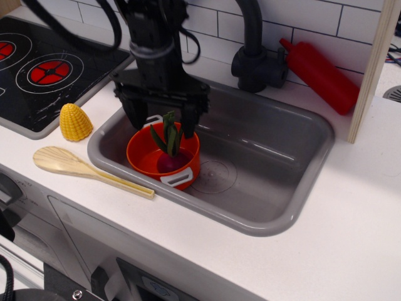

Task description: Take beet from pot sink

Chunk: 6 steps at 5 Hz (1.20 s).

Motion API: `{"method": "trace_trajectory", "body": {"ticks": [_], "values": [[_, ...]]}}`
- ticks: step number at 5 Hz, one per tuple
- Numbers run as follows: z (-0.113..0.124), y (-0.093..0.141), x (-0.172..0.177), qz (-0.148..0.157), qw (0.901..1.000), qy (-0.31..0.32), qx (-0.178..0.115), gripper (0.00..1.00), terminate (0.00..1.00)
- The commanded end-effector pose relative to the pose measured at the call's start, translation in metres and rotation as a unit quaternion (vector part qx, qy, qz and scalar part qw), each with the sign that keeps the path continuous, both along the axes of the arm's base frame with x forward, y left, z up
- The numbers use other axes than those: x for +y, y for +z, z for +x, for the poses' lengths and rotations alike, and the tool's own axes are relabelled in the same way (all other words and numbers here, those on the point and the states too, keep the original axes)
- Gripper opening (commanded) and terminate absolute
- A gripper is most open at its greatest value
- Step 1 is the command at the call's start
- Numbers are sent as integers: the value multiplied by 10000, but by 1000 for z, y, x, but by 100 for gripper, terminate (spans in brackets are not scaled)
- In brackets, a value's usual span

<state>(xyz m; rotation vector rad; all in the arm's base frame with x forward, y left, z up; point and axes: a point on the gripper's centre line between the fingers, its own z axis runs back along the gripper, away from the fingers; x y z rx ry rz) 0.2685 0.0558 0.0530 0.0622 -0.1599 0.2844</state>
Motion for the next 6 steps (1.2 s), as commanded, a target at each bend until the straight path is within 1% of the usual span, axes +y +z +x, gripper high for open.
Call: {"method": "trace_trajectory", "body": {"ticks": [1,2,3,4,5,6], "values": [[15,-2,8,97,9995,297,-22,0,0],[20,2,14,215,9985,455,-212,0,0],[24,14,25,204,9962,810,-266,0,0],[22,30,30,121,9954,914,-256,0,0],[22,47,26,-60,9938,1024,-432,0,0],[21,69,14,-492,9926,1069,-297,100,0]]}}
